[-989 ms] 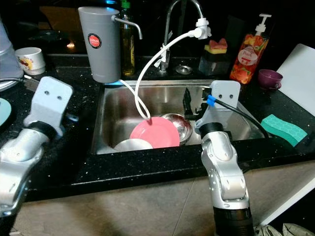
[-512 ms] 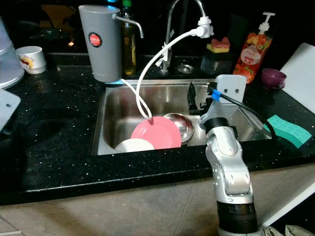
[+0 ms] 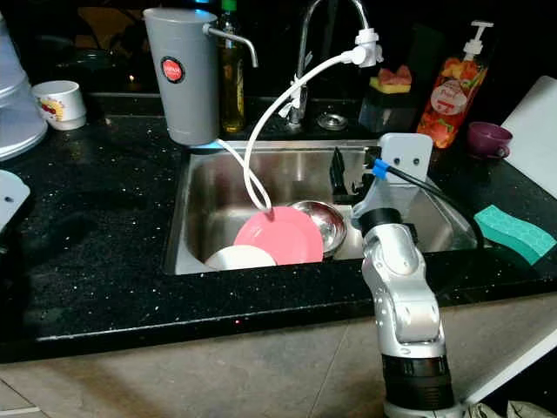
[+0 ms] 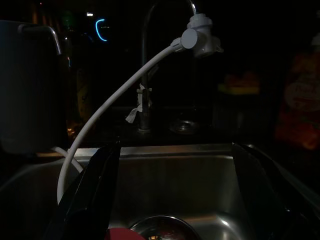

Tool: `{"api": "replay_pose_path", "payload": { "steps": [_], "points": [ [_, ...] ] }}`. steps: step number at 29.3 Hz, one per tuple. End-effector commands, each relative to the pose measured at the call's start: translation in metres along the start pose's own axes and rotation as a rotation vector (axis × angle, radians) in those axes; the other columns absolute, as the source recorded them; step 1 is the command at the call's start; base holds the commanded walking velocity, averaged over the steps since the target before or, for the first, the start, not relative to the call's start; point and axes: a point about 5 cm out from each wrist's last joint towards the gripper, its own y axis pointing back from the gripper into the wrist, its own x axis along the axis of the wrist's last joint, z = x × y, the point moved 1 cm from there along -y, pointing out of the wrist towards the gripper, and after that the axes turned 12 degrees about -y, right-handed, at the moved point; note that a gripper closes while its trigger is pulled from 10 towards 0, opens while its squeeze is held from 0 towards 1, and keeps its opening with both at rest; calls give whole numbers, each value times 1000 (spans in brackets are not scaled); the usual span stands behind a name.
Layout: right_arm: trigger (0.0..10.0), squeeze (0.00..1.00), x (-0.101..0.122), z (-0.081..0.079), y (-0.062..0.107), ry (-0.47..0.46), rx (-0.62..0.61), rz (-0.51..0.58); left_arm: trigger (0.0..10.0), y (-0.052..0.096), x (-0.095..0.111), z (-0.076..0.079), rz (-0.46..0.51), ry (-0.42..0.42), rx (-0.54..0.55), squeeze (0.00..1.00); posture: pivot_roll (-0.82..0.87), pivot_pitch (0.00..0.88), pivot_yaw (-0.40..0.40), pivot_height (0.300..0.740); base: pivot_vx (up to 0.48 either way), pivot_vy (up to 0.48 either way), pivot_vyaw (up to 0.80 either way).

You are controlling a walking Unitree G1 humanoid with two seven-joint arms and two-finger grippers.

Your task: Kitchen organization

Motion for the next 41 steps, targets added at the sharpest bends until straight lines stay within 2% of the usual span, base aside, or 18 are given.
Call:
{"api": "replay_pose_path", "payload": {
  "steps": [1,2,4,5,6,13,21,22,23,25,27,29,30,32,36,41],
  "points": [
    [10000,0,1,3,0,2,-10,10,1176,-1,-11,4,-38,-62,-17,0,145,172,-76,740,0,0,0],
    [10000,0,1,3,0,1,-11,10,0,-2,-14,3,-42,-92,-8,0,145,172,-76,740,0,0,0],
    [10000,0,1,3,0,0,-11,10,0,-2,-15,2,-44,-111,-4,0,143,172,-76,740,0,0,0],
    [10000,0,1,3,-1,-1,-11,10,0,-3,-18,3,-40,-166,3,0,143,172,-76,740,0,0,0],
    [10000,0,1,3,-1,-2,-11,10,0,-4,-18,3,-37,-187,4,0,143,172,-76,740,0,0,0],
    [10000,0,1,3,-1,-5,-10,11,0,-4,-14,7,-5,-231,-1,0,140,170,-80,740,0,0,0],
    [10000,0,2,3,-2,-7,-9,11,0,-5,0,15,83,-289,-17,0,135,167,-80,740,0,0,0],
    [10000,0,2,3,-2,-7,-9,12,10000,-5,6,14,116,-323,-8,0,133,163,-82,740,0,0,0],
    [10000,0,2,3,-2,-6,-8,12,10000,-4,10,14,140,-348,-1,0,133,163,-82,740,0,0,0],
    [10000,0,2,3,-2,-6,-8,13,10000,-4,13,14,153,-344,-1,0,133,163,-82,740,0,0,0],
    [10000,0,3,3,-3,-6,-6,14,10000,-3,25,14,229,-389,4,0,131,158,-83,740,0,0,0],
    [10000,0,3,3,-3,-7,-6,15,10000,-1,36,16,289,-369,-15,0,131,158,-83,740,0,0,0],
    [10000,0,3,3,-3,-7,-6,15,10000,-1,36,16,289,-369,-15,0,131,158,-83,740,0,0,0],
    [10000,0,3,3,-4,-7,-4,15,10000,4,49,20,364,-359,-53,0,131,153,-84,740,0,0,0],
    [10000,0,3,2,-4,-7,-2,15,10000,8,61,24,428,-372,-83,0,131,149,-82,740,0,0,0],
    [10000,0,3,1,-5,-8,1,18,10000,23,79,43,557,-327,-220,0,131,144,-81,740,0,0,0]
  ]
}}
